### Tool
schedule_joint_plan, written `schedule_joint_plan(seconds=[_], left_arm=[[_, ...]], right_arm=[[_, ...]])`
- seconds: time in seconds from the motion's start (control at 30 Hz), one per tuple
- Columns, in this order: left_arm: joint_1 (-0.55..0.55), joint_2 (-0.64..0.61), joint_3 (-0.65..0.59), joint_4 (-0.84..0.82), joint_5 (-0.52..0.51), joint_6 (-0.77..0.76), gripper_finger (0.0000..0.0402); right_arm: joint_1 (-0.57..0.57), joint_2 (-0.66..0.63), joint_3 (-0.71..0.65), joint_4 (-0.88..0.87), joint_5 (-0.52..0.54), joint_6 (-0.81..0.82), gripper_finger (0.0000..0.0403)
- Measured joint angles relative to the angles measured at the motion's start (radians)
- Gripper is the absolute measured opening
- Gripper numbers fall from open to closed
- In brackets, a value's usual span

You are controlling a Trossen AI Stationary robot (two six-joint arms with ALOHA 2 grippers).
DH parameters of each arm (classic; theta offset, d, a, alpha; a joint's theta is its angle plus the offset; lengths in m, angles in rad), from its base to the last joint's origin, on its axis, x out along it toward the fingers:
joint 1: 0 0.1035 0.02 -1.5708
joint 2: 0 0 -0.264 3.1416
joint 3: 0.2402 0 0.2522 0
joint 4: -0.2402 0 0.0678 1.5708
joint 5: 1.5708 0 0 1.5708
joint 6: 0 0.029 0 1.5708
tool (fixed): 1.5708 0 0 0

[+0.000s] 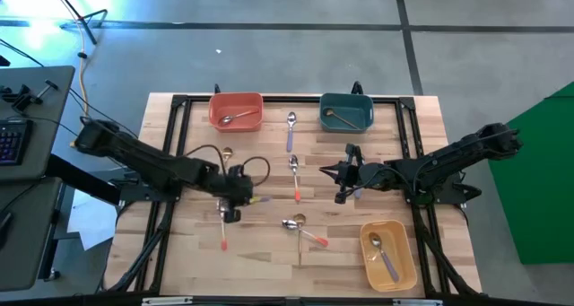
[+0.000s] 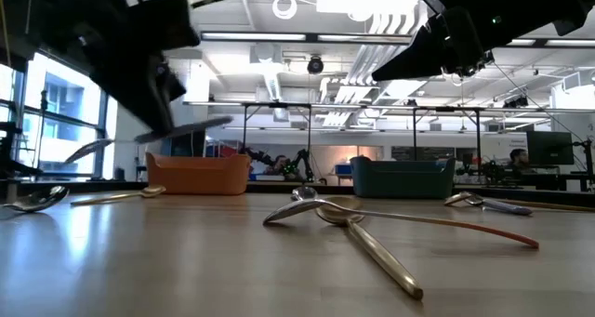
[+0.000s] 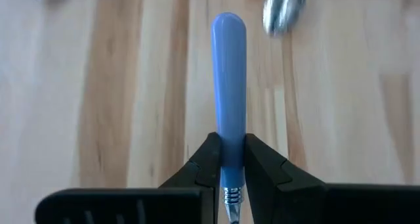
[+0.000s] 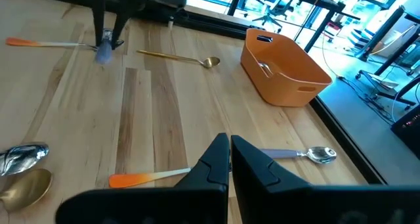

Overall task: Sort silverware by color (type)
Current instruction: Put the violet spoon into the yellow bin

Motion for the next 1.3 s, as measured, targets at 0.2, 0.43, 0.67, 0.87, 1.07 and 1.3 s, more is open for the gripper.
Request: schedule_joint_plan(seconds=[0.2, 0.43, 0.67, 0.87, 1.07, 1.3], left_arm=[[0.056, -0.04, -0.095, 0.203, 0.023, -0.009, 0.0031], [0.146, -0.045, -0.249, 0.723, 0.086, -0.019, 0.0031], [0.169, -0.038, -0.348, 1.174, 0.047, 0.048, 0.003], [0.149, 0.022, -0.368, 1.415, 0.003, 0.17, 0.003], [0.146, 0.135, -0.366, 1.666, -0.004, 0.248, 0.003], [0.146, 0.261, -0.366, 1.882, -0.042, 0.287, 0.003]], right_arm=[[0.002, 0.0, 0.001, -0.021, 0.001, 0.055, 0.0], [0.028, 0.015, 0.001, -0.018, 0.054, 0.156, 0.0031], [0.04, 0.198, 0.001, 0.262, 0.022, 0.183, 0.012], [0.067, 0.4, 0.038, 0.564, 0.027, 0.191, 0.0193], [0.079, 0.583, 0.193, 0.647, 0.107, 0.128, 0.0246], [0.08, 0.689, 0.368, 0.649, 0.192, 0.052, 0.026]])
